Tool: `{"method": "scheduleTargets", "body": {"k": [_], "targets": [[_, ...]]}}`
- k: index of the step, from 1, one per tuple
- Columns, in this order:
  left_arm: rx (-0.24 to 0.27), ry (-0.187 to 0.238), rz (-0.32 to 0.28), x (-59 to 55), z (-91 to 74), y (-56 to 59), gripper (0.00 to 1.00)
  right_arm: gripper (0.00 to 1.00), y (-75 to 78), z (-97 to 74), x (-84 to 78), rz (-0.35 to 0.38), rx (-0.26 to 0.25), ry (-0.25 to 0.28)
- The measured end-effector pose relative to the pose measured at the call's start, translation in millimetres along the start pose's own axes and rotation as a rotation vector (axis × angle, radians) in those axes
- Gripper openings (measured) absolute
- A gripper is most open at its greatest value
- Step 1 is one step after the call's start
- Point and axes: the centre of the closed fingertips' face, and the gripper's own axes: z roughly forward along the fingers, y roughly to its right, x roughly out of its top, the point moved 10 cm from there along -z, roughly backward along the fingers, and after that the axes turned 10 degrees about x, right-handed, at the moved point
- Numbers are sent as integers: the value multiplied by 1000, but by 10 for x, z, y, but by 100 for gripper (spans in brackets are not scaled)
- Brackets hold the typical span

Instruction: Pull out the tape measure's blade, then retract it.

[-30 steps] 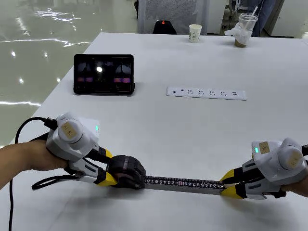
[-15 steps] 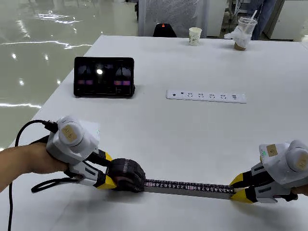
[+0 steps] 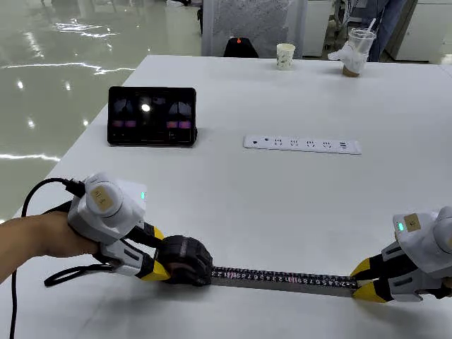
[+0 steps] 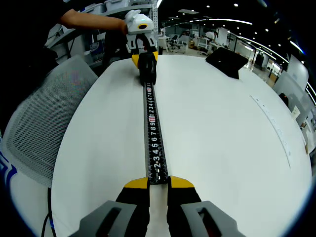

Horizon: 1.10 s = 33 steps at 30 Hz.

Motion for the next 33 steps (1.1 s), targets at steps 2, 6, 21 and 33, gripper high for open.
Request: {"method": "scheduleTargets", "body": {"k": [2,6,21,33], "targets": [[1,-2,2,-2,6,-6,24,9,3,3,5,-2,-1,-5],[1,-2,14,11,16,1,24,10,5,9,18,-2,-4,-16],[6,-32,48,44,16,18,25,11,-8,22,59,-19,-13,-59],[15,-52,64,65,0,23,25,13,-20,-11,50,-42,-41,-113]]}}
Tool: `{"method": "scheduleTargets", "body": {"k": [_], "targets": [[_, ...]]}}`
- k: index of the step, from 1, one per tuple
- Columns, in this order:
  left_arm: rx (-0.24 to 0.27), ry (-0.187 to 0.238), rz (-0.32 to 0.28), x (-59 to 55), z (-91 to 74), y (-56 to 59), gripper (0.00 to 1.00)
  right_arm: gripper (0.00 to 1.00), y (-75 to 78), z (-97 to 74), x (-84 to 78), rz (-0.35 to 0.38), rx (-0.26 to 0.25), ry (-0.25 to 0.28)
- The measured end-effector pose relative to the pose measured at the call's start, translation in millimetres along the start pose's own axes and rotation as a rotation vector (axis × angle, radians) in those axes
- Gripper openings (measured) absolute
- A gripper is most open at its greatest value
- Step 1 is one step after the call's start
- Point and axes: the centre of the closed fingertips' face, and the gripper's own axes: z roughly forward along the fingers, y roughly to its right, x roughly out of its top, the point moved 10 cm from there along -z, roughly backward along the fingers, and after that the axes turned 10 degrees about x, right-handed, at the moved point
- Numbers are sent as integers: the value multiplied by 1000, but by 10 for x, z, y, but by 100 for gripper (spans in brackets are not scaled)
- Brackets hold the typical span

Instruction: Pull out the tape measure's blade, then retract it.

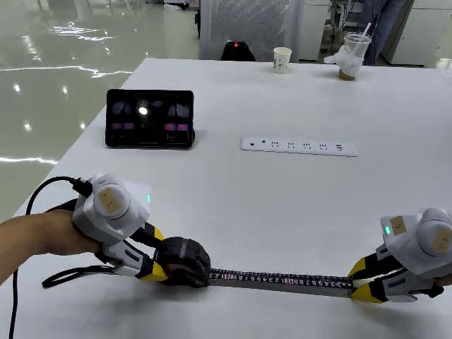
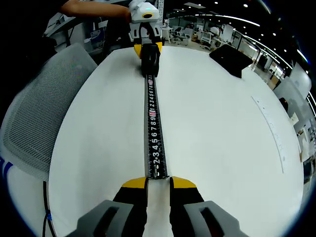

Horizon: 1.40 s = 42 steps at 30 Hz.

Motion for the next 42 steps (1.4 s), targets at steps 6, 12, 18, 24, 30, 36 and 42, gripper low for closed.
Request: {"method": "scheduleTargets", "body": {"k": [6,12,18,24,30,36,42], "targets": [[20,7,-18,18,-25,-9,29,18,-25,-53,-18,12,-36,-4],[37,3,-29,19,-63,11,35,23,-66,-93,-44,24,-58,-1],[53,-2,-72,-17,-108,75,43,29,-151,-126,-52,40,-71,6],[84,5,-121,-79,-175,163,52,32,-226,-136,-74,54,-85,12],[105,22,-173,-140,-211,265,60,39,-291,-127,-105,93,-113,31],[130,32,-219,-177,-270,344,67,45,-361,-134,-113,131,-138,55],[155,39,-253,-215,-313,396,71,50,-428,-159,-104,170,-162,90]]}}
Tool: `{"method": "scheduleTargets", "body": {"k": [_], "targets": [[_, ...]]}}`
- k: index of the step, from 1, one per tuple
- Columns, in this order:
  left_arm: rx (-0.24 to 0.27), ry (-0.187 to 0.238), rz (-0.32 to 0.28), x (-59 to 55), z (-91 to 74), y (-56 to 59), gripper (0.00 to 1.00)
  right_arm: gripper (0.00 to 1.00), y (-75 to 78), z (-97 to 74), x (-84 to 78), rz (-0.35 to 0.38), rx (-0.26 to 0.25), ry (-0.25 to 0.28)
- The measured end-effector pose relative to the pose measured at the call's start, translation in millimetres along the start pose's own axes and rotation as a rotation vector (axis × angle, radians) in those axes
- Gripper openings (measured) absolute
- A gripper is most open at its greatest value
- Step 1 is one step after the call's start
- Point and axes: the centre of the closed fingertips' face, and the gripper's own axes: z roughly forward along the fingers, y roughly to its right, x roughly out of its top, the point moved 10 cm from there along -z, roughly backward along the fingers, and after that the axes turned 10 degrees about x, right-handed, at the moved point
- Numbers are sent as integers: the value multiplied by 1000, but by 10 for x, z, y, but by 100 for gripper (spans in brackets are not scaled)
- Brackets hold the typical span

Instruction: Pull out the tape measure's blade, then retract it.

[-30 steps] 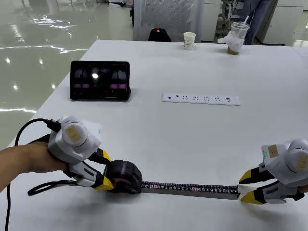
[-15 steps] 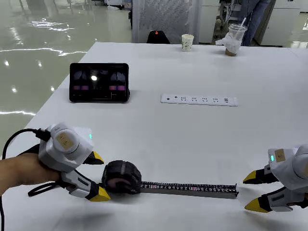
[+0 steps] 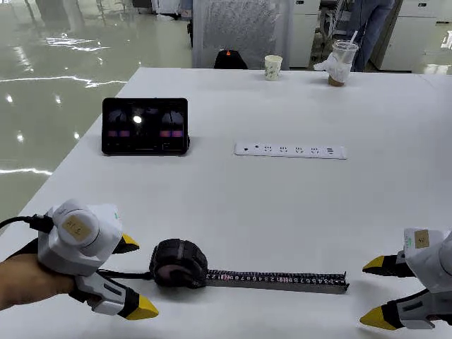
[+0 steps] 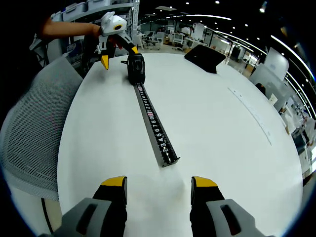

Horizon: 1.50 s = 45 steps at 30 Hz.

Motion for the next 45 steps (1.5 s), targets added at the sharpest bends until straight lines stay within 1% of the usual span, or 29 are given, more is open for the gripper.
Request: {"method": "scheduleTargets", "body": {"k": [4,7,9,11,13,16,21,25,28,32,35,37,39,42,45], "targets": [[15,9,-30,-30,-22,63,74,56,-46,-22,6,34,-19,20],[32,15,-44,-45,-40,110,78,57,-85,-31,-1,46,-29,35],[42,19,-53,-66,-48,133,80,61,-129,-27,-3,54,-34,41],[52,25,-61,-80,-62,158,82,62,-160,-29,-6,63,-40,49],[60,27,-79,-102,-82,194,83,64,-198,-33,-19,87,-51,63],[75,41,-101,-125,-112,236,85,65,-245,-41,-23,100,-64,84],[93,53,-133,-152,-141,306,86,68,-308,-50,-7,126,-83,117],[107,68,-163,-157,-157,372,87,71,-369,-49,13,141,-93,129],[112,82,-187,-155,-175,441,88,74,-422,-61,30,164,-108,152],[118,83,-196,-166,-180,475,89,77,-485,-80,39,186,-125,164],[128,95,-226,-162,-194,486,90,79,-525,-80,42,199,-133,171],[133,101,-231,-158,-208,498,91,80,-554,-87,46,205,-143,171],[141,105,-235,-153,-216,509,91,81,-575,-94,52,221,-161,185],[153,114,-257,-140,-221,529,92,82,-602,-97,61,247,-183,206],[156,123,-267,-124,-226,571,93,85,-638,-90,71,261,-189,216]]}}
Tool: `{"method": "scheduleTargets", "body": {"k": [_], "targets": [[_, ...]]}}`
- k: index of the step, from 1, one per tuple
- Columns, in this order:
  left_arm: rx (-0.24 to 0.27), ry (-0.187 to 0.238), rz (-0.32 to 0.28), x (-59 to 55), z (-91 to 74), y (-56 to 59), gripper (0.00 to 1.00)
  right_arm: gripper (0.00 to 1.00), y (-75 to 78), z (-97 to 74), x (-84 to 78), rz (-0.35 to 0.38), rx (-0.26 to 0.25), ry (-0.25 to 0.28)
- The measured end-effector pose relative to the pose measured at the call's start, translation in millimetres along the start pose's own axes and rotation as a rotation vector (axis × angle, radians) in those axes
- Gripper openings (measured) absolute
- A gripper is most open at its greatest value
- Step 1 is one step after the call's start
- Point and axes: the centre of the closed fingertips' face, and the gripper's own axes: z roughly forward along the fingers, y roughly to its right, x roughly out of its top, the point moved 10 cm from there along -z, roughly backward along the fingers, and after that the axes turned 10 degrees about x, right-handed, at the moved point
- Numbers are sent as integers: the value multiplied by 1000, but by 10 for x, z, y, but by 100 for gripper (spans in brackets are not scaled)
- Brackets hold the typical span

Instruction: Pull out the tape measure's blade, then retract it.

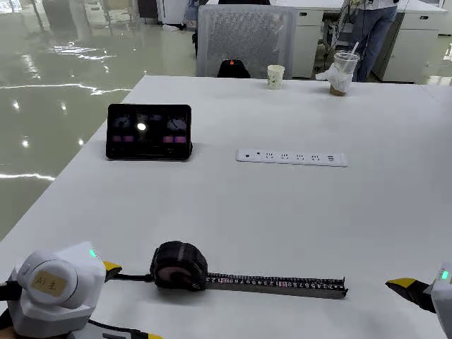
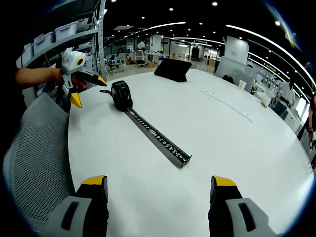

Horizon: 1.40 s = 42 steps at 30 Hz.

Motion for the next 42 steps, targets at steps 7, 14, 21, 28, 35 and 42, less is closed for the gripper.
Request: {"method": "scheduleTargets", "body": {"k": [7,14,21,28,35,42], "targets": [[2,10,-23,-17,-25,121,96,90,-87,3,-5,41,-20,27],[13,25,-61,-43,-64,210,99,94,-157,-4,-11,74,-37,55],[46,78,-130,9,-135,331,99,97,-248,3,7,109,-48,91],[76,89,-149,62,-165,433,99,99,-355,20,43,134,-63,120],[101,95,-195,59,-199,510,99,99,-472,25,73,158,-84,141],[142,82,-234,74,-238,546,99,99,-572,38,129,198,-84,159]]}}
